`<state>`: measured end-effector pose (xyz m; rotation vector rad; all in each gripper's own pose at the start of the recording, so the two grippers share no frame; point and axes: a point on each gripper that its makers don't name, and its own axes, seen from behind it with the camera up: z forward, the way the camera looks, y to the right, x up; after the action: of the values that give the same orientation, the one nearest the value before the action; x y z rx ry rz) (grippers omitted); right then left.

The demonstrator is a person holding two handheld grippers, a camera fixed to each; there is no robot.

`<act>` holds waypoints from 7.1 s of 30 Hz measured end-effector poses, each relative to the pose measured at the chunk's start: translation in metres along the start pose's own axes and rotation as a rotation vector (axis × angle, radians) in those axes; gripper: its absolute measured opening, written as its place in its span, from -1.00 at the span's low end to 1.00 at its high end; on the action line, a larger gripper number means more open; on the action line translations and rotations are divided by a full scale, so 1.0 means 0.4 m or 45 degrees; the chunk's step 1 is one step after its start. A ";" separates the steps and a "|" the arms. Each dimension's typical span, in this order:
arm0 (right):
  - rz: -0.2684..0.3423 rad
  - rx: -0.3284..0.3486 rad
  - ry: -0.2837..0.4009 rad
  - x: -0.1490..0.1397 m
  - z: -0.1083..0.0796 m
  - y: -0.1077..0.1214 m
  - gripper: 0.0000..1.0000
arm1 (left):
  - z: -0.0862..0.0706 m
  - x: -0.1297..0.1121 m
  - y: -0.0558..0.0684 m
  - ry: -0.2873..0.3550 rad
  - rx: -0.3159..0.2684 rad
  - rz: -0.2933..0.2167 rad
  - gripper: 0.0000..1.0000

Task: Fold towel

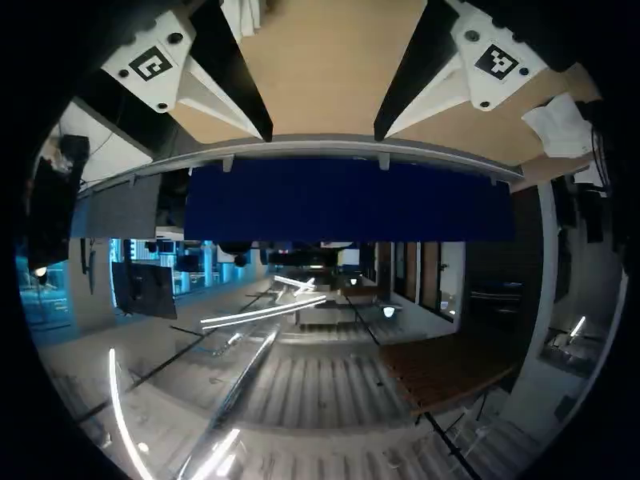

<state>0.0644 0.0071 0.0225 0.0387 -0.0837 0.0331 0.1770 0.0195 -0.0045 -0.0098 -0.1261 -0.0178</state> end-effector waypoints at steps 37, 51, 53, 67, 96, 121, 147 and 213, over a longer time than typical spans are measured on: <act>-0.111 0.013 -0.118 -0.075 -0.013 -0.141 0.98 | 0.031 -0.213 -0.025 0.098 -0.006 0.045 0.93; -0.169 0.020 -0.143 -0.126 0.008 -0.183 1.00 | 0.056 -0.340 -0.062 0.120 0.002 0.019 0.93; -0.179 0.021 -0.144 -0.133 0.007 -0.191 1.00 | 0.059 -0.357 -0.066 0.122 0.005 0.016 0.93; -0.201 0.037 -0.133 -0.151 0.000 -0.219 1.00 | 0.080 -0.423 -0.093 0.138 0.036 -0.014 0.92; -0.184 0.027 -0.091 -0.125 -0.002 -0.163 1.00 | 0.071 -0.435 -0.092 0.162 0.059 0.020 0.93; -0.038 0.044 0.076 -0.019 -0.006 -0.039 1.00 | 0.077 -0.436 -0.091 0.162 0.060 0.020 0.93; 0.068 0.017 0.066 -0.275 0.025 -0.007 1.00 | 0.082 -0.436 -0.089 0.162 0.060 0.020 0.93; 0.002 -0.042 0.090 -0.507 0.025 0.003 1.00 | 0.079 -0.434 -0.086 0.162 0.060 0.020 0.93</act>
<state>-0.1384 0.0015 0.0155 0.0042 -0.0138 0.0346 0.0003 -0.0114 0.0052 0.0371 0.0010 0.0000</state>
